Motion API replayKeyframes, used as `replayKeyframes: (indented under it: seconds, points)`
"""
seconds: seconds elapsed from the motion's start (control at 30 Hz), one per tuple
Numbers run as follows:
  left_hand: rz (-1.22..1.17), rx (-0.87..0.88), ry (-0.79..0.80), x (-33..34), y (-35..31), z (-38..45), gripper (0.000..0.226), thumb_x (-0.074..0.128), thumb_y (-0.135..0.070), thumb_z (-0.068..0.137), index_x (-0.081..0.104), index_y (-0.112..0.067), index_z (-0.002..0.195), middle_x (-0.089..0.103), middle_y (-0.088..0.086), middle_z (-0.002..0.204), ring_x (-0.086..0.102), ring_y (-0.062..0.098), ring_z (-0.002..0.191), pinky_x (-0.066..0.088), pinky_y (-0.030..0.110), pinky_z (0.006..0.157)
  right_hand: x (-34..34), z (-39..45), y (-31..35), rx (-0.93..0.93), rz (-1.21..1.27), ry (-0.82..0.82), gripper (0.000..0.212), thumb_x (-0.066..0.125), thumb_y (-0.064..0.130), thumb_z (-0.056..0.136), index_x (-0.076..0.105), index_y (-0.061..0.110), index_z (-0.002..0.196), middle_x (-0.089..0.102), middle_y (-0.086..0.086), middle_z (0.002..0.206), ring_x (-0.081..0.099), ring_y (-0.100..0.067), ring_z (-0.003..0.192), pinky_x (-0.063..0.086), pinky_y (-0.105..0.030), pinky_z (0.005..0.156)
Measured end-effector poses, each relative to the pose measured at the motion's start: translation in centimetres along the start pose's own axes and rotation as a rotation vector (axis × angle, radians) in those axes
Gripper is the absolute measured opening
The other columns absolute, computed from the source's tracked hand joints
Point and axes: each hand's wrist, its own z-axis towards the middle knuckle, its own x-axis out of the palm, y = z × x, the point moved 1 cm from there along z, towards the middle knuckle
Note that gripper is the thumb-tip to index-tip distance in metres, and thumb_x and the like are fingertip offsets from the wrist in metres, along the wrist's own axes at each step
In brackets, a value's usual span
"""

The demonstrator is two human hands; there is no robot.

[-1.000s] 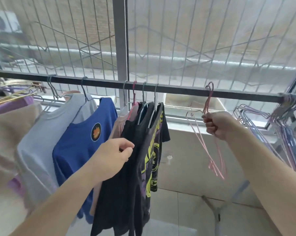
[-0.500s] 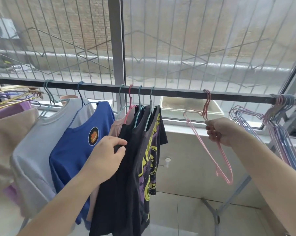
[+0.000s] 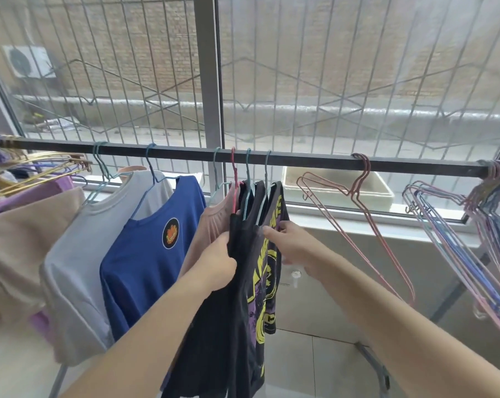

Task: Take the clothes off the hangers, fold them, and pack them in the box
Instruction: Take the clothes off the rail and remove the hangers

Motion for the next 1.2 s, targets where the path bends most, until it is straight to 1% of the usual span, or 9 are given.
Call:
replayKeyframes:
  seconds: [0.07,0.13,0.3,0.4,0.47,0.53,0.87,1.1,1.2]
  points:
    - [-0.02,0.064,0.076,1.3,-1.0,-0.2,0.068,0.046,-0.005,0.103,0.02,-0.029,0.16,0.043,-0.004,0.156,0.046,0.02,0.139,0.04,0.032,0.114,2.1,2.4,0.4,0.014,0.127,0.016,0.093,0.061,0.069,0.082,0.023,0.027,0.156,0.039,-0.005,0.152,0.057,-0.026,0.119,0.056,-0.044,0.094]
    - [-0.014,0.136,0.127,2.1,-2.1,-0.5,0.073,0.048,-0.006,0.101,0.013,-0.026,0.162,0.041,0.0,0.155,0.046,0.022,0.138,0.039,0.031,0.114,2.9,4.4,1.2,-0.014,0.193,-0.003,0.098,0.07,0.068,0.073,0.029,0.028,0.152,0.043,-0.006,0.149,0.055,-0.029,0.124,0.053,-0.049,0.1]
    - [-0.011,0.178,0.288,1.1,-1.6,-0.8,0.063,0.054,-0.033,0.104,0.024,-0.036,0.159,0.048,-0.014,0.148,0.053,0.009,0.127,0.043,0.022,0.107,1.9,7.2,2.7,-0.001,0.173,-0.15,0.038,0.074,0.038,0.07,0.057,0.019,0.099,0.068,-0.01,0.101,0.067,-0.03,0.095,0.057,-0.05,0.087]
    - [0.007,0.261,-0.056,-0.7,0.3,-1.7,0.041,0.056,-0.031,0.103,0.053,-0.03,0.145,0.058,-0.016,0.132,0.056,-0.003,0.109,0.044,0.005,0.092,1.1,7.4,3.1,0.034,0.351,-0.061,0.025,0.077,0.014,0.082,0.064,0.009,0.103,0.072,-0.015,0.093,0.071,-0.03,0.086,0.059,-0.05,0.087]
    - [0.011,0.28,-0.384,-2.2,1.9,-2.1,0.029,0.06,-0.022,0.101,0.065,-0.027,0.13,0.063,-0.011,0.124,0.059,0.004,0.106,0.05,0.014,0.094,0.9,7.5,2.7,0.074,0.456,-0.011,0.024,0.083,0.011,0.078,0.07,0.006,0.098,0.073,-0.015,0.086,0.072,-0.032,0.082,0.059,-0.053,0.086]
    - [0.066,0.231,-0.505,-3.5,3.6,-2.2,0.026,0.062,-0.018,0.099,0.068,-0.027,0.124,0.062,-0.008,0.12,0.057,0.008,0.109,0.051,0.022,0.096,0.6,7.5,2.5,0.078,0.522,-0.02,0.011,0.084,0.015,0.079,0.076,0.008,0.084,0.075,-0.013,0.085,0.071,-0.035,0.088,0.058,-0.055,0.088]
    - [0.199,-0.025,-0.222,-3.1,5.9,-3.1,0.048,0.054,-0.022,0.102,0.046,-0.029,0.149,0.042,-0.001,0.149,0.037,0.023,0.139,0.037,0.042,0.115,-1.6,2.5,5.0,-0.205,0.522,-0.14,0.013,0.067,0.025,0.096,0.072,0.013,0.096,0.077,-0.007,0.092,0.071,-0.034,0.093,0.057,-0.056,0.09]
    - [0.143,0.038,-0.284,-1.7,5.0,-6.0,0.044,0.056,-0.02,0.102,0.05,-0.03,0.144,0.047,-0.003,0.145,0.045,0.02,0.133,0.039,0.04,0.114,-1.7,-5.2,0.3,-0.275,0.387,-0.15,0.02,0.061,0.028,0.098,0.07,0.012,0.092,0.077,0.0,0.086,0.071,-0.024,0.091,0.054,-0.052,0.094]
    - [0.071,0.07,-0.304,-0.4,4.6,-8.9,0.036,0.057,-0.018,0.102,0.058,-0.028,0.137,0.053,-0.008,0.138,0.05,0.01,0.123,0.043,0.031,0.11,-1.1,-7.7,-3.8,-0.207,0.289,-0.123,0.032,0.054,0.03,0.102,0.067,0.009,0.082,0.073,-0.004,0.08,0.065,-0.022,0.08,0.051,-0.042,0.081]
